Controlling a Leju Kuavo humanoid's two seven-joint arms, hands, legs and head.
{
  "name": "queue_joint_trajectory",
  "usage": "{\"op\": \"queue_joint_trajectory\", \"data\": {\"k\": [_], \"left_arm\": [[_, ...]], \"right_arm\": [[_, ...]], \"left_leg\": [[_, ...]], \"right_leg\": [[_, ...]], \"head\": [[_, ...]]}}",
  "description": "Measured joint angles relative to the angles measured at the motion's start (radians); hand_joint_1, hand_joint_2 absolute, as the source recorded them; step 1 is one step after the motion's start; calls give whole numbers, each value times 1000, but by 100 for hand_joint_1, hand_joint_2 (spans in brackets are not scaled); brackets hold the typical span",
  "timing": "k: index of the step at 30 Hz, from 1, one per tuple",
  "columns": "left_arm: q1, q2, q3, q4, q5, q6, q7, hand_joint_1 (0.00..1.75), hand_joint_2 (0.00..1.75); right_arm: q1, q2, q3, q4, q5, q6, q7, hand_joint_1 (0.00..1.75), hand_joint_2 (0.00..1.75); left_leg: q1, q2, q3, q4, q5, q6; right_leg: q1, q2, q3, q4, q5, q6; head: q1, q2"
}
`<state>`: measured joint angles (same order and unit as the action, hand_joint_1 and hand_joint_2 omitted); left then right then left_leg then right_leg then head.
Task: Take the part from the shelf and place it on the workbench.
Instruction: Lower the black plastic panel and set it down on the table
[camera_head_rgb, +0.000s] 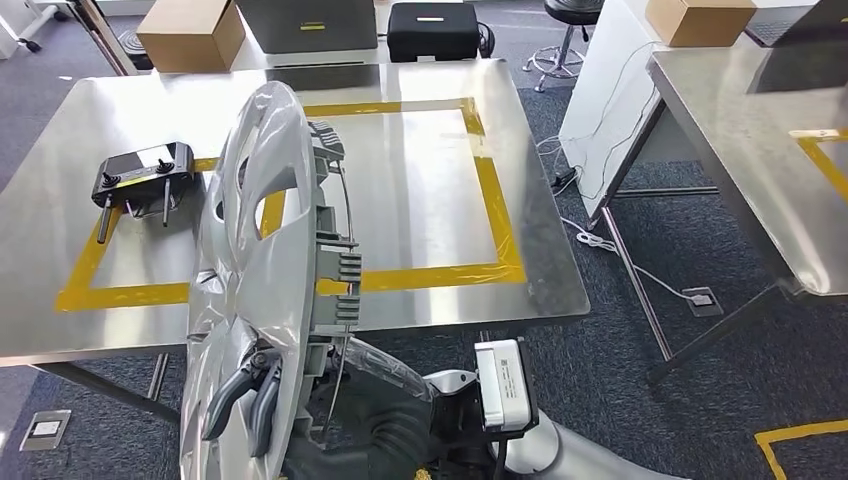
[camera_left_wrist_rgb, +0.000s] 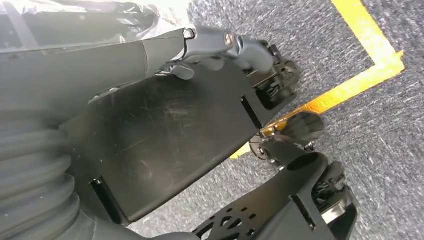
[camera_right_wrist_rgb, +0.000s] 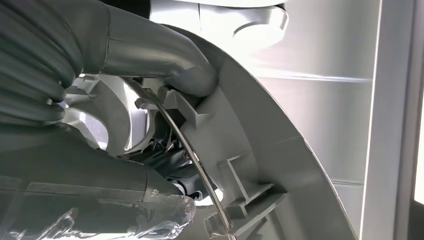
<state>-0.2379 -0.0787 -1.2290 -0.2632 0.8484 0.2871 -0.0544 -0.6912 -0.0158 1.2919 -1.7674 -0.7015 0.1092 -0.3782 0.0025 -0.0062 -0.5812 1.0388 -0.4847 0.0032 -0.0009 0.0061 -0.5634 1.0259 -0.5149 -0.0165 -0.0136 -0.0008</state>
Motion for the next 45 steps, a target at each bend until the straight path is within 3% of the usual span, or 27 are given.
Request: {"op": "queue_joint_trajectory", "data": {"k": [2,3,6,7,8,10,11,12,14,17,18,20,21,22,23,26,27,31,33,36,37,38,39,40,42,43,45], "left_arm": [[0,-1,0,-1,-1,0,-1,0,175],[0,-2,0,-1,-1,-1,-1,0,175],[3,-1,0,-1,-1,-2,-1,0,175],[4,-1,0,-1,-1,-2,-1,0,175],[5,-1,0,-1,-1,-3,-1,0,175],[7,-1,0,-1,-1,-3,0,0,175],[7,-1,0,-1,-1,-3,0,0,175],[7,-1,0,-1,-1,-3,0,0,175],[6,-2,0,-1,-2,-4,0,0,175],[4,-1,0,-1,-4,-4,0,0,175],[4,0,0,-1,-5,-3,-1,0,175],[3,0,0,-1,-6,-2,-4,0,175],[0,0,1,-1,-6,-2,-5,0,175],[-3,0,1,-1,-7,-1,-7,0,175],[-6,0,1,-1,-6,-1,-7,0,175],[-1,1,1,-1,-6,-2,-3,0,175],[1,0,1,-1,-6,-3,-2,0,175],[3,-1,1,-1,-7,-3,-4,0,175],[2,-2,1,-1,-7,-3,-4,0,175],[3,-2,1,-1,-6,-3,-3,0,175],[4,-2,1,-1,-6,-3,-3,0,175],[5,-2,1,-1,-6,-3,-3,0,175],[6,-1,1,-1,-6,-3,-2,0,175],[6,-1,1,-1,-6,-3,-2,0,175],[7,-2,1,-1,-7,-3,-1,0,175],[7,-2,1,-1,-7,-4,0,0,175],[6,-3,1,-1,-7,-6,0,0,175]], "right_arm": [[-2,0,-1,-1,0,0,0,175,175],[-3,0,0,-1,0,0,0,175,175],[-2,-2,1,-1,0,0,0,175,175],[-1,-3,1,-1,0,0,0,175,175],[0,-4,1,-1,0,0,0,175,175],[1,-5,1,-1,0,0,1,175,175],[0,-5,1,-1,0,0,1,175,175],[-1,-5,1,-1,0,0,1,175,175],[-3,-5,1,-1,0,0,1,175,175],[-3,-4,-1,-1,0,-3,1,175,175],[-4,-3,-1,-1,0,-4,0,175,175],[-4,-2,0,-1,0,-4,0,175,175],[-3,-2,1,-1,0,-4,1,175,175],[-1,-2,1,-1,0,-4,1,175,175],[0,-2,2,0,0,-5,1,175,175],[2,-2,2,1,0,-5,1,175,175],[1,-2,1,1,0,-4,1,175,175],[0,-2,1,0,0,-5,2,175,175],[-2,-2,0,0,0,-4,2,175,175],[-3,-3,1,-1,0,-4,2,175,175],[-2,-4,1,-1,0,-4,2,175,175],[-1,-4,1,-1,0,-5,2,175,175],[-1,-5,1,-1,0,-4,2,175,175],[-1,-5,1,-1,0,-4,2,175,175],[-2,-5,1,-1,0,-4,2,175,175],[-3,-5,1,-1,0,-4,2,175,175],[-5,-5,1,-1,0,-4,2,175,175]], "left_leg": [[7,0,11,-17,-9,8],[11,0,16,-21,-11,12],[11,0,30,-23,-23,17],[11,-1,37,-23,-29,17],[10,-2,47,-23,-36,17],[9,-4,70,-24,-53,13],[8,-4,78,-26,-60,10],[8,-4,82,-28,-65,5],[9,-2,85,-33,-69,-6],[7,1,85,-22,-85,-20],[7,1,69,12,-101,-23],[10,1,-3,139,-147,-29],[12,1,-41,201,-160,-33],[13,1,-68,236,-154,-36],[14,1,-76,233,-126,-38],[16,1,-34,89,2,-41],[15,1,-17,47,15,-37],[13,-3,3,-1,-16,-6],[16,-5,12,-4,-21,6],[15,-4,23,-5,-33,17],[12,-5,28,-5,-38,19],[10,-6,36,-5,-44,21],[7,-8,47,-5,-51,21],[3,-10,60,-5,-59,21],[2,-11,76,-10,-74,17],[3,-10,79,-13,-78,12],[5,-7,80,-22,-83,1]], "right_leg": [[1,-3,-14,29,-17,10],[0,-3,-37,73,-35,16],[-6,-3,-156,261,-83,25],[-6,-3,-180,284,-70,26],[-6,-3,-184,266,-36,23],[-2,-3,-145,144,59,11],[2,-3,-122,86,90,3],[6,-3,-104,44,102,-4],[12,-3,-91,15,87,-13],[4,-1,-67,-14,75,-21],[0,-2,-57,-22,72,-24],[-3,-3,-40,-27,62,-28],[-4,-3,-33,-27,56,-28],[-4,-2,-23,-26,48,-27],[-5,-2,-13,-24,39,-25],[-7,3,17,-14,10,-13],[-6,4,20,-11,4,-6],[-3,1,8,-3,-5,12],[-4,0,-14,45,-28,21],[-6,-2,-135,241,-84,27],[-5,-3,-172,287,-83,25],[-4,-2,-192,294,-61,21],[-2,-2,-191,261,-17,13],[2,-2,-174,197,37,3],[13,-2,-132,82,102,-21],[18,-2,-117,49,108,-30],[25,-1,-101,21,91,-36]], "head": [[4,0],[8,0],[20,0],[21,0],[23,0],[25,0],[24,0],[25,0],[27,0],[26,0],[22,0],[10,0],[6,0],[3,0],[2,0],[-4,0],[-7,0],[-2,0],[5,0],[17,0],[19,0],[21,0],[24,0],[26,0],[23,0],[23,0],[25,0]]}}
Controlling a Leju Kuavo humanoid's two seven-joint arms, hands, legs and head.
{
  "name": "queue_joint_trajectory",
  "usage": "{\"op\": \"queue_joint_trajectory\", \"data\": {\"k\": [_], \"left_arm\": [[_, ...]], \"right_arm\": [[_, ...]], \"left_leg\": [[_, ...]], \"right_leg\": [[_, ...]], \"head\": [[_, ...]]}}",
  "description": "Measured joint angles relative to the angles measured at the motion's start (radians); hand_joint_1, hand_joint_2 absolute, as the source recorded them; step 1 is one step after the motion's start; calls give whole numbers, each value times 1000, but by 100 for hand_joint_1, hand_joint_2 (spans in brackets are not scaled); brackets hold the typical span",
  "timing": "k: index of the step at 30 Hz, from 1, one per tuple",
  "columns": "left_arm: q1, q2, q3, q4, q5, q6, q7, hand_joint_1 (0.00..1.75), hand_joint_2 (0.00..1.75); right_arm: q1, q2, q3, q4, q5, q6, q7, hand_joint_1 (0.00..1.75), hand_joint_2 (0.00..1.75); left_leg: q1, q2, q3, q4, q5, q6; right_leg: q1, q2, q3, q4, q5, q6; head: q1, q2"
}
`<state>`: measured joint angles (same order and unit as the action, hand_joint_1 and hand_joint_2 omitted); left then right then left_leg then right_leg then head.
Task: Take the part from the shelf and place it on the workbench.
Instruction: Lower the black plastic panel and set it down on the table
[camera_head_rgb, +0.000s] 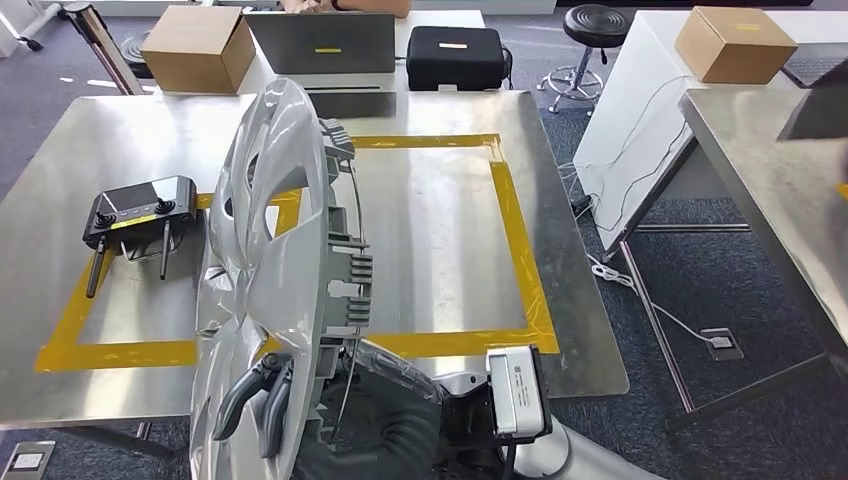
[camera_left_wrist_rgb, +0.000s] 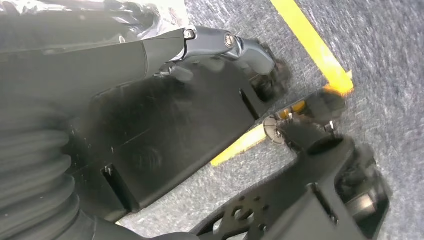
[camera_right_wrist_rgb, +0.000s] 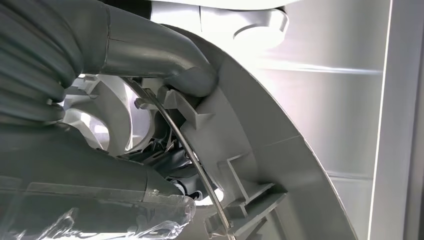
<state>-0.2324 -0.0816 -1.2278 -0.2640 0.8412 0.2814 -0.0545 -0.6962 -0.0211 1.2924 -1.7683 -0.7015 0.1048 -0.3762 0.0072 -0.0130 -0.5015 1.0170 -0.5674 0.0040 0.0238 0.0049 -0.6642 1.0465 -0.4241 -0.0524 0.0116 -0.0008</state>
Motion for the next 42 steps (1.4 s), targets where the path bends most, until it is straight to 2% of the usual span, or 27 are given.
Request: {"op": "queue_joint_trajectory", "data": {"k": [1,3,4,6,7,8,9,11,12,13,14,16,20,26,28,30,32,36,42], "left_arm": [[-1,0,0,0,0,0,0,0,175],[-2,1,0,0,0,1,0,0,175],[-2,2,0,0,0,1,0,0,175],[-4,2,0,0,0,2,-3,0,175],[-7,3,0,0,-1,3,-5,0,175],[-9,3,0,0,-1,3,-7,0,175],[-11,3,0,0,-1,4,-7,0,175],[-8,4,0,0,-1,3,-7,0,175],[-5,4,0,0,0,3,-7,0,175],[-4,3,0,0,-1,3,-7,0,175],[-3,2,0,0,-1,4,-8,0,175],[-3,1,0,0,-1,4,-11,0,175],[-3,-2,1,0,12,3,-8,0,175],[3,6,5,0,33,11,-53,0,175],[9,13,6,0,38,12,-76,0,175],[13,18,9,0,39,14,-89,0,175],[15,22,13,0,38,18,-95,0,175],[17,28,21,-1,37,24,-90,0,175],[19,39,23,-21,27,39,-49,0,175]], "right_arm": [[0,0,0,0,0,0,0,175,175],[0,2,-1,0,0,-1,1,175,175],[-1,3,-1,0,0,-1,1,175,175],[-1,4,0,0,0,0,0,175,175],[0,4,1,0,0,0,0,175,175],[2,4,1,1,0,0,1,175,175],[3,3,2,1,0,-1,1,175,175],[5,3,2,1,0,-1,2,175,175],[5,3,2,2,0,-1,2,175,175],[4,3,2,2,0,-2,2,175,175],[4,3,1,2,0,-2,2,175,175],[4,2,1,2,0,-3,2,175,175],[4,1,0,2,0,-17,4,175,175],[9,-8,-2,2,12,-33,10,175,175],[14,-15,-4,2,30,-44,19,175,175],[12,-25,-7,2,58,-55,40,175,175],[-3,-38,-15,4,86,-58,68,175,175],[-38,-58,-43,20,124,-64,124,175,175],[-74,-72,-65,77,142,-103,213,175,175]], "left_leg": [[0,2,4,-5,-3,-5],[-2,4,4,12,-19,-14],[-1,4,-16,55,-39,-18],[3,5,-91,183,-84,-28],[6,5,-130,241,-95,-32],[8,5,-152,265,-86,-36],[9,5,-157,254,-55,-39],[12,6,-129,152,40,-43],[11,6,-113,103,75,-43],[10,6,-98,62,89,-39],[9,5,-91,44,87,-31],[9,2,-90,29,79,-16],[9,-4,-94,29,79,-12],[4,-4,-94,29,76,1],[2,-4,-94,29,77,4],[0,-4,-94,29,77,5],[-1,-3,-94,29,78,7],[-1,-3,-93,28,82,8],[-1,-3,-90,23,87,4]], "right_leg": [[-3,0,10,-15,-6,1],[-13,0,33,-41,-10,3],[-18,-1,45,-50,-12,4],[-19,-1,61,-54,-22,4],[-20,-1,70,-54,-29,5],[-20,-1,79,-52,-37,6],[-21,0,90,-50,-45,8],[-25,2,110,-41,-65,16],[-25,4,115,-35,-75,23],[-25,5,115,-29,-82,29],[-24,5,112,-24,-87,35],[-20,5,101,-20,-87,34],[-19,4,99,-21,-79,20],[-21,4,104,-33,-78,18],[-23,3,104,-34,-79,25],[-26,2,105,-36,-79,42],[-27,3,105,-36,-78,54],[-27,2,104,-35,-76,57],[-27,2,104,-35,-74,55]], "head": [[5,0],[0,0],[-4,0],[-13,0],[-15,0],[-16,0],[-17,0],[-18,0],[-21,0],[-24,0],[-26,0],[-23,0],[-11,0],[-5,0],[-5,0],[-6,0],[-6,0],[-6,0],[-6,0]]}}
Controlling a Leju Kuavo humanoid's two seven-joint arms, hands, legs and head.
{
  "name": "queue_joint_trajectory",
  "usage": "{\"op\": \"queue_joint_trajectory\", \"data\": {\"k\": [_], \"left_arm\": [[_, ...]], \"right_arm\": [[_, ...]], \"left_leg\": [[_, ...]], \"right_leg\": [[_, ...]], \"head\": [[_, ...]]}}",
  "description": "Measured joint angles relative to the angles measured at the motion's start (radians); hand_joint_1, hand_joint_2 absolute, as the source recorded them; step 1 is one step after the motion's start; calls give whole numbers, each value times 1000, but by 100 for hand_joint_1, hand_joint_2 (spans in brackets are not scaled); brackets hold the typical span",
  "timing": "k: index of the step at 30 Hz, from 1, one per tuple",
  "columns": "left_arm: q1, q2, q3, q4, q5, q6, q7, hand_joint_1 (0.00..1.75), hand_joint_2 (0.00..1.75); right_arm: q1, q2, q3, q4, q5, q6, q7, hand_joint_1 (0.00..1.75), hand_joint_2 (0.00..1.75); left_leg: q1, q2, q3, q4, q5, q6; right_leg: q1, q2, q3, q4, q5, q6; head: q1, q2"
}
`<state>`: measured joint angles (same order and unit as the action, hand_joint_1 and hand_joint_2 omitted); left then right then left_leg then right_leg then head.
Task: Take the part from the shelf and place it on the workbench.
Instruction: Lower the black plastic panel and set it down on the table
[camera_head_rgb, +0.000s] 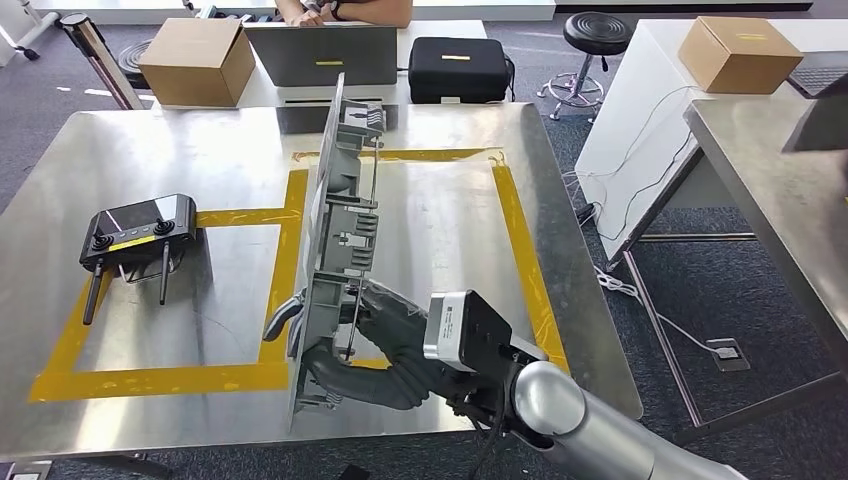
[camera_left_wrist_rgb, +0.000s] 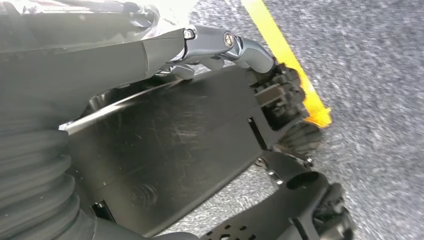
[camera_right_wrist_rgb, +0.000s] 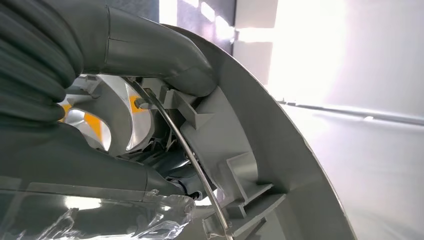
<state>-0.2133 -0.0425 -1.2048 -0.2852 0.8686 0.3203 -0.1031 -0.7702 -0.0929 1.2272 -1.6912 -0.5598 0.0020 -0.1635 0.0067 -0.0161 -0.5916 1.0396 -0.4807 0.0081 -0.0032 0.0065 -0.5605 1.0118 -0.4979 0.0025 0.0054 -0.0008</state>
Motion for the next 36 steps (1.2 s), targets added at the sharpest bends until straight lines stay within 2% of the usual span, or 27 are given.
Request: {"op": "queue_joint_trajectory", "data": {"k": [8,17,23,30,36], "left_arm": [[6,9,0,-23,-1,8,4,0,175],[10,15,1,-31,1,5,-3,0,175],[13,15,2,-37,14,11,-7,0,175],[19,15,4,-37,16,18,-19,0,175],[18,15,4,-40,12,20,-3,0,175]], "right_arm": [[-81,-6,3,114,84,-59,140,175,175],[-167,6,49,278,219,-56,305,175,175],[-220,32,114,432,424,-13,435,175,175],[-224,69,175,626,796,33,532,175,175],[-240,98,206,755,896,35,574,175,175]], "left_leg": [[0,0,0,-4,2,-3],[0,-1,0,-5,3,-4],[0,-2,0,-6,3,-4],[0,-2,0,-6,4,-4],[0,-1,0,-6,4,-4]], "right_leg": [[0,0,-1,0,1,-1],[0,0,-2,1,1,-1],[0,-3,-2,0,1,-2],[0,-3,-2,1,1,-2],[0,-2,-3,0,1,-2]], "head": [[0,0],[0,0],[-1,0],[-1,0],[-1,0]]}}
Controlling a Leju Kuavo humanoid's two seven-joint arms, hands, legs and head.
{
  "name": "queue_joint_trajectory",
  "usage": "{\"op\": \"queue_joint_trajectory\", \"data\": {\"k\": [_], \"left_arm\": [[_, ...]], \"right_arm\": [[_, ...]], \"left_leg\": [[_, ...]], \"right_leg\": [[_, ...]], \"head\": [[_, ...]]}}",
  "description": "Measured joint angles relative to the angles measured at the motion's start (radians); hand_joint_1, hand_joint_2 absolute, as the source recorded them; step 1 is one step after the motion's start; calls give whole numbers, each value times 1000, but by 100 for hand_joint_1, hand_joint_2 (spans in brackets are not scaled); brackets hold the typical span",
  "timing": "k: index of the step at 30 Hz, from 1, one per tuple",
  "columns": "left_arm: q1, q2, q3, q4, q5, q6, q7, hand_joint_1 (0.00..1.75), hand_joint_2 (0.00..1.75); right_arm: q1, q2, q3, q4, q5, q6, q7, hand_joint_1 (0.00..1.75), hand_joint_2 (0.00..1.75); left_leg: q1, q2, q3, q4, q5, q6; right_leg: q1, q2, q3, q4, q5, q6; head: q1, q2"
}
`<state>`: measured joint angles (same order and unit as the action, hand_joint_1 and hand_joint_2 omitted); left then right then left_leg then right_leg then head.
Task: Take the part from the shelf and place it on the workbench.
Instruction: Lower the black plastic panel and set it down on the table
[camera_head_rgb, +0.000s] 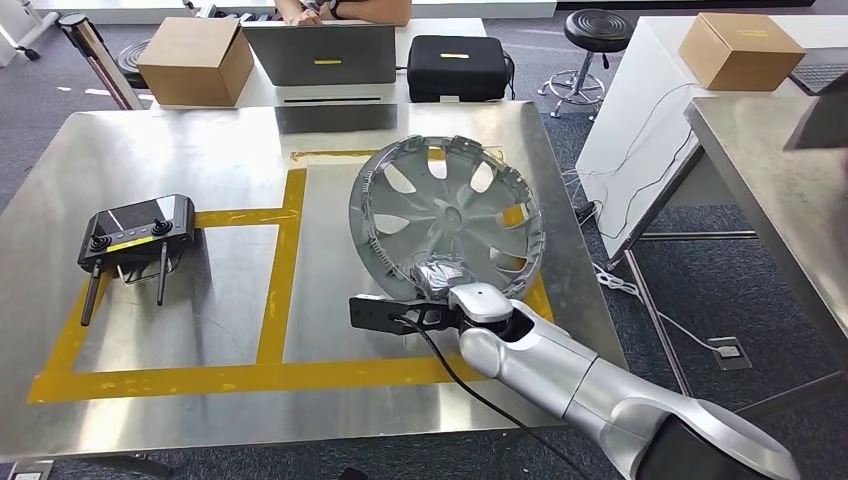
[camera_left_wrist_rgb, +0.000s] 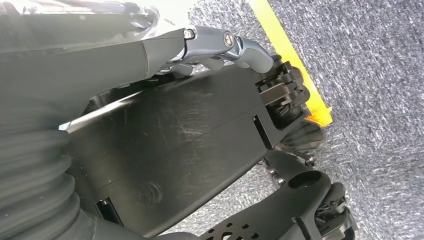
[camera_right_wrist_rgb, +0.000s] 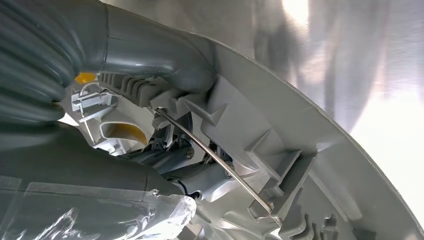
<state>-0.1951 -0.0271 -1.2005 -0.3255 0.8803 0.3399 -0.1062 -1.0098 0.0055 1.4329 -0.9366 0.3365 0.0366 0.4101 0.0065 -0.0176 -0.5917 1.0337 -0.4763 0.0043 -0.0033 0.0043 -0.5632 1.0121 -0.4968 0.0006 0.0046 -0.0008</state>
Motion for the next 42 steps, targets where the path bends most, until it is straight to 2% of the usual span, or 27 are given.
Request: {"op": "queue_joint_trajectory", "data": {"k": [4,10,20,38,42], "left_arm": [[0,2,0,-5,-2,-4,0,0,175],[-1,6,1,-5,-8,-22,-6,0,175],[-1,8,1,-5,-21,-33,-7,0,175],[0,8,5,-5,-35,-35,-12,0,175],[1,8,12,-5,-37,-35,-11,0,175]], "right_arm": [[-17,18,15,81,27,-22,17,175,175],[-24,20,-4,117,86,-83,34,175,175],[-24,35,-23,130,154,-77,4,175,175],[-20,129,-17,56,178,-43,-90,175,175],[-21,137,-17,40,172,-42,-96,0,0]], "left_leg": [[0,0,0,0,0,0],[0,0,1,0,0,0],[0,0,1,0,0,0],[0,0,1,-2,1,-1],[0,0,1,-2,1,-1]], "right_leg": [[0,0,0,0,0,0],[0,1,0,0,1,-1],[0,1,-1,1,1,-1],[0,1,-1,1,0,-1],[0,1,-1,1,1,-1]], "head": [[0,0],[0,0],[0,0],[0,0],[0,0]]}}
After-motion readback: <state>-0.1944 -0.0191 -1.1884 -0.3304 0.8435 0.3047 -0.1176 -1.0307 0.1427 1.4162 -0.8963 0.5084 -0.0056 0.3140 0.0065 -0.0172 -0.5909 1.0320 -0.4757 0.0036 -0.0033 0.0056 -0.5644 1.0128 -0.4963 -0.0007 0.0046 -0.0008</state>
